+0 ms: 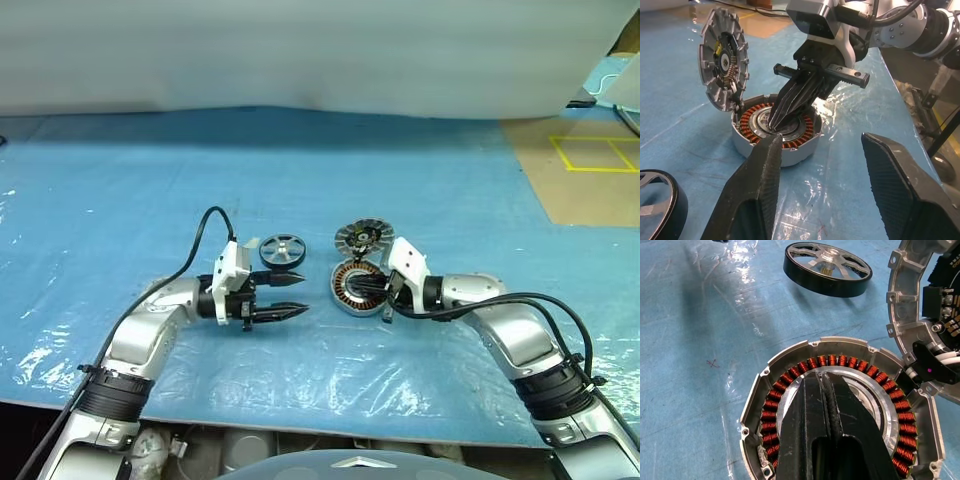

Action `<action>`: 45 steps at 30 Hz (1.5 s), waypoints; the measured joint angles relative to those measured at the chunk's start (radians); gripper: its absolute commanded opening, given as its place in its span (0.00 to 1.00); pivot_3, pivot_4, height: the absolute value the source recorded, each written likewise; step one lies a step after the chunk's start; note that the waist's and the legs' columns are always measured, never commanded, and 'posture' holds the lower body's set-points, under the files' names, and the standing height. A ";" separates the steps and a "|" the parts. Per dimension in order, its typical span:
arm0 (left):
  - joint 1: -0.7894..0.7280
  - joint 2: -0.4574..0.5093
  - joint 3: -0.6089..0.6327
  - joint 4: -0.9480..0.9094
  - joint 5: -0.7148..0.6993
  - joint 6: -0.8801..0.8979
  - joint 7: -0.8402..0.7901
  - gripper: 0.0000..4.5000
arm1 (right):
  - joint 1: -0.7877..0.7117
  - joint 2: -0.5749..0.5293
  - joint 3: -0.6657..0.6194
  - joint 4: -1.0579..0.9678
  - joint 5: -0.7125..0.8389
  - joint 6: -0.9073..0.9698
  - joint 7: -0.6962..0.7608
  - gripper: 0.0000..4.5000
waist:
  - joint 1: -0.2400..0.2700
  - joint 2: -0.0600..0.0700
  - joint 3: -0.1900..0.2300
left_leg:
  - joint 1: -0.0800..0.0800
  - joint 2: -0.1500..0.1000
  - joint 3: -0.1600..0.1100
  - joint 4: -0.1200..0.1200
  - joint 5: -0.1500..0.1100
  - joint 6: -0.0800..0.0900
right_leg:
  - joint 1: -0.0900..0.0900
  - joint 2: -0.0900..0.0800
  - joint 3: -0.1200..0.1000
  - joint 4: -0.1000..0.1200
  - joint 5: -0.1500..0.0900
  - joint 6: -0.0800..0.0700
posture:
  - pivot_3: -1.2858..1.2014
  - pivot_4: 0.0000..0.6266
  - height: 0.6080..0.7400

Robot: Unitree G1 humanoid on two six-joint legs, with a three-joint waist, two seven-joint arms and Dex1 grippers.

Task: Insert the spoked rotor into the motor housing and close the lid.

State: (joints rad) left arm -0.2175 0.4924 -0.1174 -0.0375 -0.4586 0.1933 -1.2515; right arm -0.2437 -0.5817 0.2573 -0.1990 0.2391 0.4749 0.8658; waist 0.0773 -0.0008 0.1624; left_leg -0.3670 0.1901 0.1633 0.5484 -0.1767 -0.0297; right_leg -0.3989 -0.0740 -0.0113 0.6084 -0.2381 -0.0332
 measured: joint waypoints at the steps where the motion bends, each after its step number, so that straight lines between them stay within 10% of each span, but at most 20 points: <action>1: -0.004 -0.001 -0.001 0.004 0.003 -0.005 0.000 0.59 | 0.002 0.008 0.000 0.004 0.000 0.000 -0.002 0.00 | -0.002 -0.001 0.000 | 0.001 0.000 0.000 0.000 0.000 0.000 | 0.001 0.000 0.000 0.000 0.000 0.000 | 0.52 0.24 1.00; 20: -0.012 -0.023 -0.024 0.016 0.023 -0.022 0.009 0.59 | -0.018 0.074 -0.124 -0.005 0.141 0.128 -0.017 0.00 | -0.007 -0.003 -0.002 | -0.002 0.000 0.001 0.000 0.000 0.000 | -0.002 0.000 0.000 0.000 0.000 -0.001 | 0.52 0.24 1.00; 45: -0.022 -0.044 -0.039 0.036 0.044 -0.025 0.024 0.59 | 0.003 -0.017 0.087 0.053 -0.183 -0.232 -0.014 0.00 | -0.009 -0.009 -0.008 | 0.007 0.001 0.002 -0.001 0.000 0.000 | 0.006 0.000 0.000 -0.001 0.000 -0.001 | 0.52 0.24 1.00</action>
State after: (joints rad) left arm -0.2392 0.4489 -0.1567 -0.0011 -0.4150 0.1678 -1.2280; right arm -0.2402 -0.5988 0.3445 -0.1455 0.0558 0.2427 0.8516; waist 0.0686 -0.0094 0.1546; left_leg -0.3596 0.1907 0.1649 0.5470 -0.1771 -0.0294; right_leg -0.3928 -0.0740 -0.0109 0.6073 -0.2381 -0.0339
